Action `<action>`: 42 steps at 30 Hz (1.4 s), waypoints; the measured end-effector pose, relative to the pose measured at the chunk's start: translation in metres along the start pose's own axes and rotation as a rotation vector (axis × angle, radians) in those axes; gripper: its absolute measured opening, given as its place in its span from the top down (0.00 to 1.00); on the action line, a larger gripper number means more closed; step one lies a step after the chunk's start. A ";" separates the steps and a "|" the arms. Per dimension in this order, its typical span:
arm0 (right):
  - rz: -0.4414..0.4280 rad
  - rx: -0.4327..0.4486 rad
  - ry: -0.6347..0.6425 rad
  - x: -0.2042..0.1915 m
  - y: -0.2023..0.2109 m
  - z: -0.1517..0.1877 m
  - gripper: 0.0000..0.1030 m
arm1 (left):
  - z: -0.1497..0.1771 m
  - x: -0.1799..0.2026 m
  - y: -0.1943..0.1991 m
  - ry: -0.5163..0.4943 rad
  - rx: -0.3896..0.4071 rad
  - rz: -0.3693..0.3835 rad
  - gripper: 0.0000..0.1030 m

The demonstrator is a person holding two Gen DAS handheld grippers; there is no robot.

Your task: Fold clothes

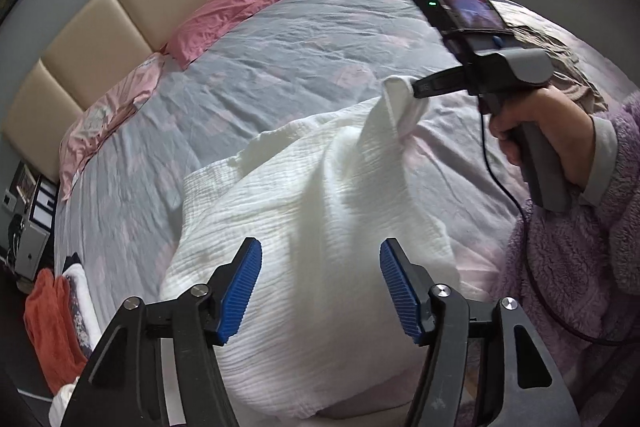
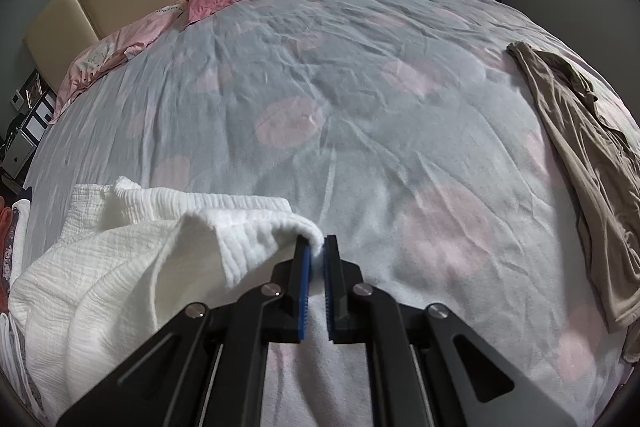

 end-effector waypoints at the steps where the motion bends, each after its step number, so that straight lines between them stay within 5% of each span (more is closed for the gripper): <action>1: -0.002 -0.004 -0.001 0.000 0.000 0.000 0.94 | -0.002 0.011 0.002 -0.026 0.003 0.014 0.38; 10: -0.024 -0.032 -0.025 0.006 -0.002 0.003 0.94 | 0.001 0.091 -0.010 -0.200 -0.052 0.109 0.38; 26: -0.042 -0.051 -0.032 0.006 -0.004 0.004 0.94 | 0.026 0.114 -0.081 -0.205 -0.287 0.074 0.43; 31: -0.042 -0.054 -0.030 0.006 -0.004 0.005 0.94 | 0.035 0.101 -0.101 -0.103 -0.368 0.077 0.66; 36: -0.036 -0.054 -0.024 0.006 -0.005 0.006 0.94 | 0.035 0.068 -0.094 0.098 -0.359 0.113 0.84; 42: -0.036 -0.033 -0.012 0.003 0.001 0.006 0.94 | 0.031 -0.007 -0.062 0.382 -0.292 0.083 0.87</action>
Point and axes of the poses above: each gripper's, at about its wrist camera, not at the fingertips, and y roughly against the way its jaws point, x to its right, z to its underside, the point moved 2 cm from there along -y, roughly the way its jaws point, and after that the axes turned 12 degrees about -z, right-handed, at the moved point
